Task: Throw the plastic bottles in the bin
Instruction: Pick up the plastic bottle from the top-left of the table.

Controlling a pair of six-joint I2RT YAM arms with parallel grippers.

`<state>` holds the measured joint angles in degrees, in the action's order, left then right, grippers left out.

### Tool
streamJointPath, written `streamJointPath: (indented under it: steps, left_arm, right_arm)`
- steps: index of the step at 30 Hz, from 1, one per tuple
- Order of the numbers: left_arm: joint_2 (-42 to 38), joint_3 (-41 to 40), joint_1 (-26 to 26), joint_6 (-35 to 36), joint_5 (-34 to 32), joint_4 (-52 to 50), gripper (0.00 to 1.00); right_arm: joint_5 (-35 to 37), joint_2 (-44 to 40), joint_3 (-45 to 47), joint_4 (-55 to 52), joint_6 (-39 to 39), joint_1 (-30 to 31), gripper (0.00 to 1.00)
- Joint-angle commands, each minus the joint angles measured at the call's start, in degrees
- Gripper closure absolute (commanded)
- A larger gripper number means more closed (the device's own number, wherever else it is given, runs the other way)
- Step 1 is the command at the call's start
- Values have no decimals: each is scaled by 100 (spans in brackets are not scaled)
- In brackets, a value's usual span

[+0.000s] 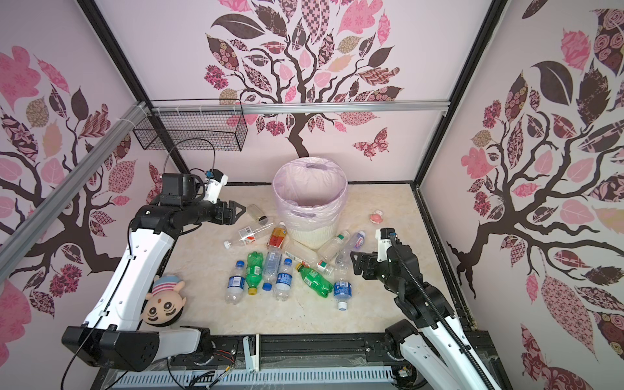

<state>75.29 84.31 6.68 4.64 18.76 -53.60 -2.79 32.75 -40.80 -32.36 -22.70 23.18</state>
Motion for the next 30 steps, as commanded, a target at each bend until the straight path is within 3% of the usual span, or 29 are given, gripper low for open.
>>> streamJointPath:
  steps: [1, 22, 30]
  left_arm:
    - [74, -346, -3, 341, -418, -131, 20]
    - [1655, -585, 67, 564, -1453, 191, 22]
    - [2064, -569, 121, 353, -1296, 746, 23]
  right_arm:
    - [6, -72, -11, -87, 29, 19, 14]
    - [-80, -223, 98, -69, -7, 16, 13]
    - [-95, -256, 98, -82, 11, 13, 13]
